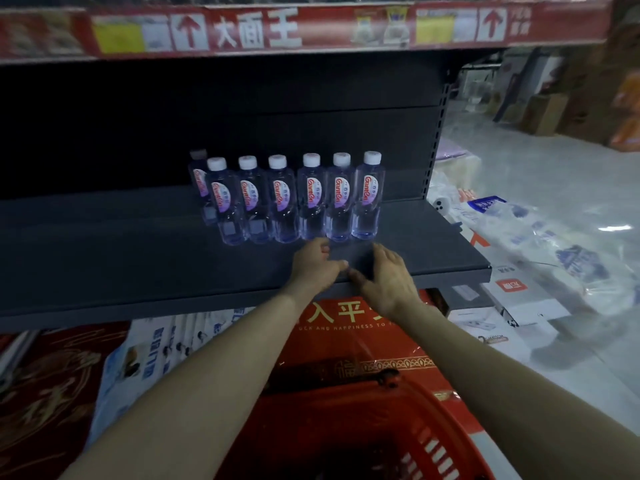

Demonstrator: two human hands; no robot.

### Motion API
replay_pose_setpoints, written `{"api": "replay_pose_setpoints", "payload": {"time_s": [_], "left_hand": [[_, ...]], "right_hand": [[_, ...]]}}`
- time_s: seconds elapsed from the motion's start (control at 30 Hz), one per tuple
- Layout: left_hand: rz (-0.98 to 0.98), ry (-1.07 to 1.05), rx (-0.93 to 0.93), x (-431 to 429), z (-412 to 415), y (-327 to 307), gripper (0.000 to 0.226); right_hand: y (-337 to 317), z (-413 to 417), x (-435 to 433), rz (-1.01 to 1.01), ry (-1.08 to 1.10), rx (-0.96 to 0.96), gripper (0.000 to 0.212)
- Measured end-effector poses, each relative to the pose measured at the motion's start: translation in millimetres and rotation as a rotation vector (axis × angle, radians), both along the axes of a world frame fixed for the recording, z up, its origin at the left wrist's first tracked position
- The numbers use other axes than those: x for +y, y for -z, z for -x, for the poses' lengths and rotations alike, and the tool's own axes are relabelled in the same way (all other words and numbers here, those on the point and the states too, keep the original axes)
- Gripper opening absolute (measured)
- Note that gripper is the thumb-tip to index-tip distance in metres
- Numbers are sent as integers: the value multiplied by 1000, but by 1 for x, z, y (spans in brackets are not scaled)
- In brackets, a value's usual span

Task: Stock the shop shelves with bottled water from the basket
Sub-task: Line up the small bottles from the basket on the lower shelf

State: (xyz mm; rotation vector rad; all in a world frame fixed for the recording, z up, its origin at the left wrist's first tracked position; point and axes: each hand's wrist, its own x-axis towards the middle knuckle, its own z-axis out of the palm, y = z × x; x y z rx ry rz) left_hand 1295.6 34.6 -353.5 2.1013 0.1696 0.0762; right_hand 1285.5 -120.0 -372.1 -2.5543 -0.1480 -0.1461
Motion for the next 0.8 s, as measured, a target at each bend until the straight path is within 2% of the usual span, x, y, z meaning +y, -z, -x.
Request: {"api": "replay_pose_setpoints", "payload": {"time_s": [0.07, 0.27, 0.4, 0.53, 0.6, 0.73, 0.8], "left_hand": [[53, 27, -24, 8, 23, -1, 61], [28, 67, -64, 31, 112, 4, 44], [50, 125, -10, 48, 166, 12, 34], [-19, 179, 92, 64, 210, 38, 25], [-88, 214, 131, 72, 226, 57, 23], [-487, 387, 284, 88, 239, 94, 29], [-600, 467, 398, 95, 241, 104, 35]], "right_hand": [[0, 27, -1, -36, -32, -21, 70], [-6, 114, 5, -127, -130, -64, 50], [-2, 154, 14, -161, -200, 37, 46], [29, 184, 22, -157, -294, 198, 30], [51, 195, 24, -125, -333, 261, 27], [84, 207, 22, 16, -387, 388, 33], [95, 212, 20, 76, -412, 429, 33]]}}
